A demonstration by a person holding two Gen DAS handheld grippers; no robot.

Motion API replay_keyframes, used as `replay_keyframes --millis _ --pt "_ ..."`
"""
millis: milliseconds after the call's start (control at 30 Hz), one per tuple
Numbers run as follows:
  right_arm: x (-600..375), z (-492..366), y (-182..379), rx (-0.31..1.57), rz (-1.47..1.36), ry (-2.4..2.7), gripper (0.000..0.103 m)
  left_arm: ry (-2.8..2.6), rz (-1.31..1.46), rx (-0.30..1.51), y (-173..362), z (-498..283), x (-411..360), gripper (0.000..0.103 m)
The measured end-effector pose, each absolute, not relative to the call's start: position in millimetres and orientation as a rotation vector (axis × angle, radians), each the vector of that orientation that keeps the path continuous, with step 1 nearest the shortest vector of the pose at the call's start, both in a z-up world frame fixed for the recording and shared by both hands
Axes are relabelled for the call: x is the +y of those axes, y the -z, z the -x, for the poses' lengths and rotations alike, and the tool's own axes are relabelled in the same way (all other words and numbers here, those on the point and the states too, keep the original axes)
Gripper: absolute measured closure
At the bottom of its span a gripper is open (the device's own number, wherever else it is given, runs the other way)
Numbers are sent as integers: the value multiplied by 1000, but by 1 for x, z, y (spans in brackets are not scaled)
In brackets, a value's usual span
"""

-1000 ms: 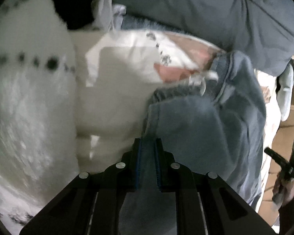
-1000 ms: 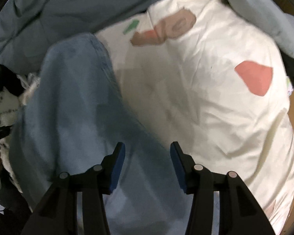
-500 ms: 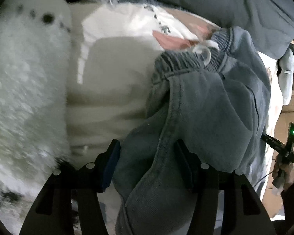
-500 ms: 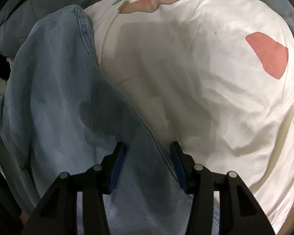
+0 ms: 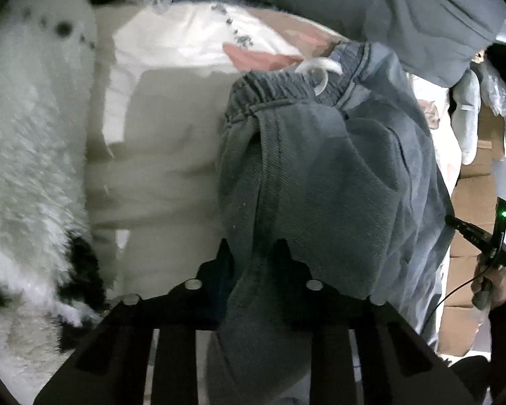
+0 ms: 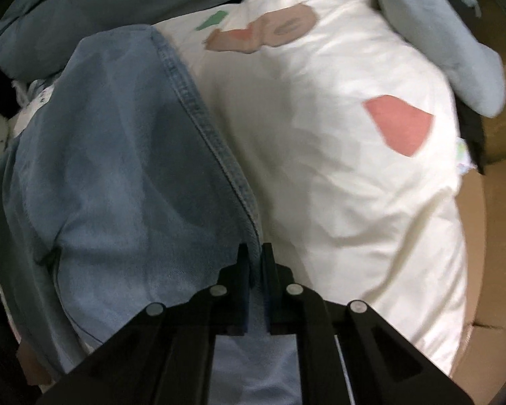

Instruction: Fold clothes

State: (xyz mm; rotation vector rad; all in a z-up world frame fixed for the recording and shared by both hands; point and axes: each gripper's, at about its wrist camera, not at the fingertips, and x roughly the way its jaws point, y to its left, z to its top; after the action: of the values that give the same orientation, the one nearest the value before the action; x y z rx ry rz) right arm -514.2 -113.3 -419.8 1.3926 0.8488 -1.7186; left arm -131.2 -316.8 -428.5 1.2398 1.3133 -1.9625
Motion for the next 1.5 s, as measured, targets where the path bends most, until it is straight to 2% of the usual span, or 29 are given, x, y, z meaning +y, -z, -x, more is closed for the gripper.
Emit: replay_keyframes --millis 167,500,700,833,933,1200,1400,1500 --pt "-82 530 411 845 -1449 1810 98 2019 -1178 1217 399 130 -320 101" --pt "-47 545 407 871 -1530 1881 99 1982 -1296 1159 392 116 -339 100" --pt "-35 552 420 916 -1588 1897 99 2025 -1273 1092 382 131 -358 100" --pt "-19 561 430 902 -1643 1901 99 2034 -1247 1121 380 139 -374 100" --pt "-12 566 441 908 -1671 1890 99 2028 -1289 1061 382 153 -382 100" --pt "-7 574 454 877 -1732 1873 97 2027 -1336 1074 366 164 -385 100" --pt "-6 578 444 793 -1740 1890 92 2045 -1351 1087 348 161 -378 100" --pt "-10 573 431 740 -1705 1879 76 2104 -1298 1085 325 163 -376 99"
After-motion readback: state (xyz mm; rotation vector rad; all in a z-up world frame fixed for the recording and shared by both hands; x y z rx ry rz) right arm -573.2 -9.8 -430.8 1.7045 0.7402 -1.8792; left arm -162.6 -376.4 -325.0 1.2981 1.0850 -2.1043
